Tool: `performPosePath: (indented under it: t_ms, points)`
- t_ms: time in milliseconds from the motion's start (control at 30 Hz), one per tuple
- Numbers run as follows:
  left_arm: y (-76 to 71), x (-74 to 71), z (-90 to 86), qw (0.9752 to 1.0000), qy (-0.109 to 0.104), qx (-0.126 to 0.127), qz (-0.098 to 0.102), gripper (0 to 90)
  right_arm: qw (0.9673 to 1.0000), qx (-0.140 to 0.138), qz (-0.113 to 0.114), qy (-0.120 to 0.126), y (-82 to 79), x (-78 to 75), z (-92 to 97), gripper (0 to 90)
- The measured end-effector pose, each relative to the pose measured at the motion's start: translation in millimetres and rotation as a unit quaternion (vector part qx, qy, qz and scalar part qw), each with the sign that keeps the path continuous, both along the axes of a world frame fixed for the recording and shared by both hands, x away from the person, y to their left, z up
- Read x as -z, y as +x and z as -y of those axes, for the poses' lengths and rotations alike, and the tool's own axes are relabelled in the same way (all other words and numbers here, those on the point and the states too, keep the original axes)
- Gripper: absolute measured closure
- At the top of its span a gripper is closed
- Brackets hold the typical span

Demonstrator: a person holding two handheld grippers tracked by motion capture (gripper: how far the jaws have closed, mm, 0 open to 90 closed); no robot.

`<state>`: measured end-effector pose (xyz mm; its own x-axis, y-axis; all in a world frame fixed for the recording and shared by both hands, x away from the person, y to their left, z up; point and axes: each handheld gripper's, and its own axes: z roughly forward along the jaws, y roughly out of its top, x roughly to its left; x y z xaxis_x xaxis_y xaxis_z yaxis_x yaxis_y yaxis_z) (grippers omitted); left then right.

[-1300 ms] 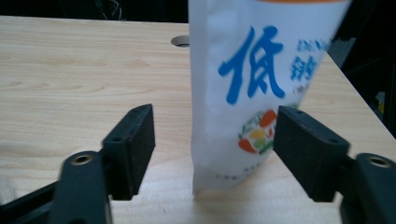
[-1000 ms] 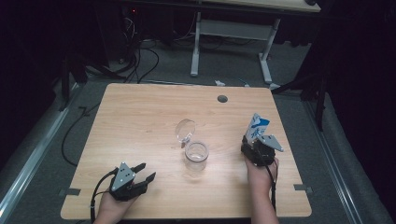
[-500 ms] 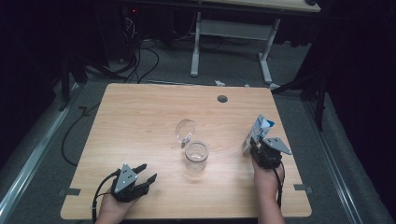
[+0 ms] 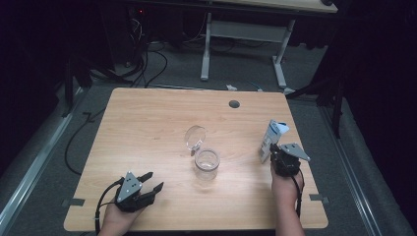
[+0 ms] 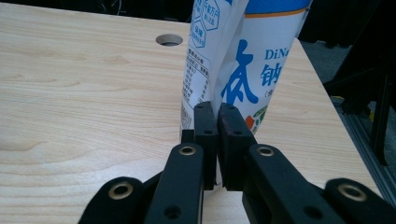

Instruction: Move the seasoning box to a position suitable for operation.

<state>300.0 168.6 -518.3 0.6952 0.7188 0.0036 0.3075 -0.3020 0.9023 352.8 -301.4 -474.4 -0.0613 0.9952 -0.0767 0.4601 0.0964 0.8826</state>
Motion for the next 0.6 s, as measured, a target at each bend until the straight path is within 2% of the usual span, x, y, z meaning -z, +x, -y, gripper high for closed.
performPosePath:
  t_ms: [100,200,233,267,400,467,500,533,567,600]
  points:
    - [0.7,0.0,-0.8,1.0000,-0.005,-0.003,0.000,45.4,1.0000,0.000,0.000,0.008,-0.6,0.0,3.5,87.1]
    - [1.9,0.3,-2.2,0.9999,-0.008,-0.005,-0.003,45.4,0.9999,-0.002,0.006,0.014,1.8,-0.7,2.0,77.5]
    - [2.0,0.6,-2.2,0.9999,-0.009,-0.006,-0.003,45.4,0.9999,-0.002,0.006,0.014,1.8,-0.7,2.0,77.5]
    - [2.0,0.8,-2.3,0.9999,-0.008,-0.006,-0.004,45.4,0.9997,-0.004,0.003,0.025,5.3,-1.5,0.3,67.7]
    - [1.8,0.7,-3.2,0.9999,-0.008,-0.007,-0.005,45.4,0.9999,0.008,-0.006,0.010,14.4,-1.2,-4.3,61.9]
    - [1.8,0.8,-3.3,0.9999,-0.008,-0.007,-0.005,45.4,0.9998,0.015,-0.003,0.012,16.0,-1.4,-4.2,68.6]
    - [1.8,1.0,-3.4,0.9999,-0.007,-0.007,-0.005,45.4,0.9998,0.015,-0.003,0.012,16.0,-1.4,-4.2,68.6]
    - [1.9,1.3,-3.3,0.9999,-0.007,-0.007,-0.005,45.4,0.9999,0.007,0.004,0.013,14.6,-2.9,-3.5,82.2]
    - [2.1,1.5,-3.2,0.9999,-0.006,-0.007,-0.005,45.4,0.9999,0.007,0.004,0.013,14.6,-2.9,-3.5,82.2]
    - [2.6,2.1,-3.0,0.9999,-0.006,-0.006,-0.006,45.4,0.9998,-0.007,0.001,0.019,14.5,-4.4,-2.5,84.4]
